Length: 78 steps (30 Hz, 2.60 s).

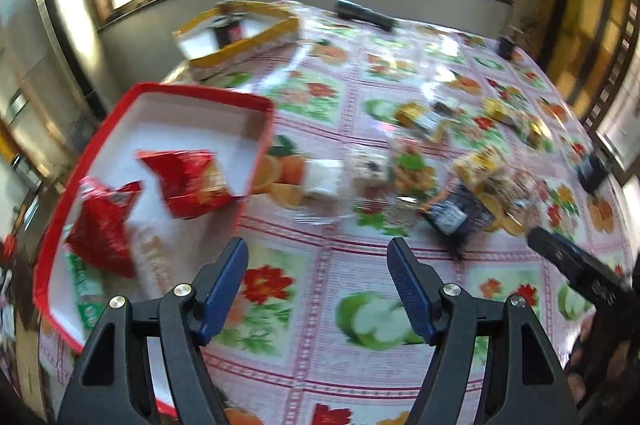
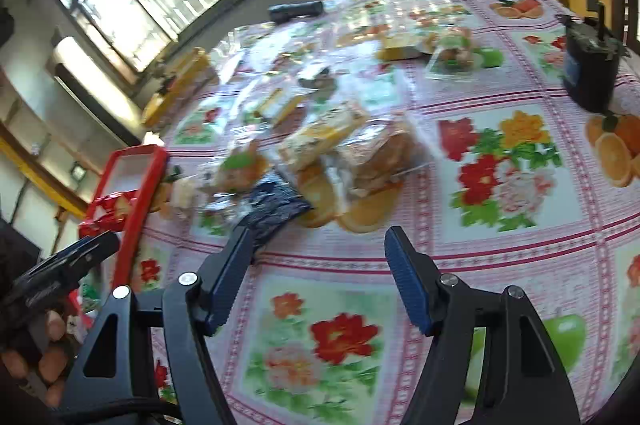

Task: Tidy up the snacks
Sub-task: 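Grasp the dark blue bag with left tool while right tool grasps the clear cookie bag, then carry the dark blue bag and clear cookie bag over the red tray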

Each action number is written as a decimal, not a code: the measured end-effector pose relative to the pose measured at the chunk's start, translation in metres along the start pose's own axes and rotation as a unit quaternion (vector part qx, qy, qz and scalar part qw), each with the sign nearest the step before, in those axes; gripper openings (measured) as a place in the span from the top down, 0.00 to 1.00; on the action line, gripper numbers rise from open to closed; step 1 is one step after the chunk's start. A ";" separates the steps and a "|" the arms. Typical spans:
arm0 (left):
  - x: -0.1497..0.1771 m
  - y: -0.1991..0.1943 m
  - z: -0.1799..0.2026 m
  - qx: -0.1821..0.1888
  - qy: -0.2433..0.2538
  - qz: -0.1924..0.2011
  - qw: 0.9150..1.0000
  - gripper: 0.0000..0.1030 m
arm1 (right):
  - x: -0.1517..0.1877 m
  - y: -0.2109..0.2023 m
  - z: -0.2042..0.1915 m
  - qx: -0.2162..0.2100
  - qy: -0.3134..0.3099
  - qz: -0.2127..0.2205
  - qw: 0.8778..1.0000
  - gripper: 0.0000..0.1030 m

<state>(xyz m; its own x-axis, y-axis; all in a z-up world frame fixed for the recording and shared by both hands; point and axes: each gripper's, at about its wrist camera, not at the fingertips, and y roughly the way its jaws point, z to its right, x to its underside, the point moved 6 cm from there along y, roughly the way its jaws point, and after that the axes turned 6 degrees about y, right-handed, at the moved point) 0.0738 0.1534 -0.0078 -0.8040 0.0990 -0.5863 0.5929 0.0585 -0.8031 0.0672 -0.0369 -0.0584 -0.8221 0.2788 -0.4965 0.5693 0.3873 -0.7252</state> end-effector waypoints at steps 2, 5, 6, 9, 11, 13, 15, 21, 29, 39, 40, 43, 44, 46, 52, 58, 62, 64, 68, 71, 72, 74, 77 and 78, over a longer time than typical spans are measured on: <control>-0.001 0.002 0.019 0.021 0.030 0.002 0.999 0.30 | -0.004 0.002 0.004 0.004 -0.005 0.000 1.000 0.33; -0.006 0.006 0.045 0.054 0.072 0.010 0.996 0.30 | -0.014 0.003 0.007 0.013 -0.020 0.006 1.000 0.32; -0.008 0.007 0.052 0.061 0.083 0.012 0.995 0.30 | -0.018 0.003 0.010 0.017 -0.025 0.008 1.000 0.32; -0.017 0.016 0.073 0.078 0.126 0.017 0.989 0.30 | -0.030 0.007 0.013 0.025 -0.046 0.005 0.999 0.29; -0.025 0.025 0.083 0.079 0.153 0.024 0.985 0.30 | -0.036 0.010 0.014 0.026 -0.061 0.001 0.998 0.28; -0.029 0.033 0.091 0.090 0.176 0.020 0.980 0.30 | -0.043 0.014 0.013 0.026 -0.077 -0.002 0.997 0.28; -0.030 0.041 0.101 0.118 0.207 0.010 0.971 0.30 | -0.047 0.019 0.011 0.021 -0.088 -0.013 0.996 0.28; -0.032 0.068 0.110 0.128 0.243 -0.016 0.961 0.30 | -0.051 0.035 0.011 0.025 -0.111 -0.034 0.993 0.27; -0.022 0.088 0.123 0.141 0.272 -0.042 0.951 0.28 | -0.048 0.049 0.010 0.079 -0.158 -0.033 0.984 0.27; -0.027 0.090 0.123 0.166 0.244 -0.048 0.954 0.30 | -0.058 0.054 0.014 0.068 -0.141 -0.031 0.987 0.31; -0.027 0.091 0.125 0.164 0.244 -0.047 0.955 0.32 | -0.058 0.055 0.014 0.071 -0.143 -0.028 0.987 0.31; -0.026 0.090 0.125 0.172 0.238 -0.047 0.955 0.51 | -0.055 0.055 0.010 0.079 -0.160 -0.023 0.984 0.44; -0.026 0.090 0.125 0.173 0.233 -0.049 0.956 0.52 | -0.054 0.054 0.010 0.077 -0.161 -0.022 0.984 0.50; -0.024 0.089 0.124 0.170 0.227 -0.047 0.958 0.53 | -0.055 0.051 0.010 0.067 -0.151 -0.024 0.986 0.59; -0.017 0.073 0.115 0.187 0.197 -0.044 0.961 0.56 | -0.050 0.032 0.008 0.044 -0.123 -0.010 0.991 0.70; -0.010 0.051 0.098 0.194 0.151 -0.036 0.969 0.56 | -0.033 0.000 0.002 0.011 -0.098 0.013 0.995 0.72; -0.005 0.032 0.083 0.198 0.117 -0.027 0.973 0.56 | -0.023 -0.019 -0.006 -0.013 -0.083 0.021 0.996 0.72; -0.002 0.025 0.076 0.203 0.101 -0.023 0.974 0.56 | -0.018 -0.028 -0.012 -0.031 -0.074 0.022 0.997 0.73; 0.001 0.012 0.058 0.193 0.070 -0.015 0.979 0.56 | -0.010 -0.034 -0.027 -0.046 -0.080 0.021 0.996 0.72; 0.006 0.008 0.046 0.181 0.056 -0.014 0.982 0.56 | -0.004 -0.033 -0.041 -0.057 -0.088 0.016 0.994 0.72; 0.008 0.006 0.041 0.177 0.052 -0.013 0.983 0.56 | -0.002 -0.033 -0.046 -0.060 -0.091 0.014 0.994 0.72; 0.012 0.001 0.032 0.167 0.043 -0.011 0.985 0.56 | 0.002 -0.032 -0.056 -0.066 -0.100 0.010 0.993 0.72; 0.016 -0.004 0.018 0.153 0.032 -0.008 0.988 0.56 | 0.007 -0.032 -0.068 -0.076 -0.109 0.006 0.991 0.72; 0.018 -0.007 0.011 0.143 0.028 -0.007 0.989 0.56 | 0.008 -0.031 -0.072 -0.079 -0.112 0.004 0.991 0.72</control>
<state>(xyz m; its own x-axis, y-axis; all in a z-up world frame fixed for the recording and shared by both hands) 0.0549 0.1437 -0.0134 -0.8039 0.1560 -0.5739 0.5374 -0.2228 -0.8134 0.0434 0.0165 -0.0051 -0.7894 0.0871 -0.6077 0.5554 0.5231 -0.6464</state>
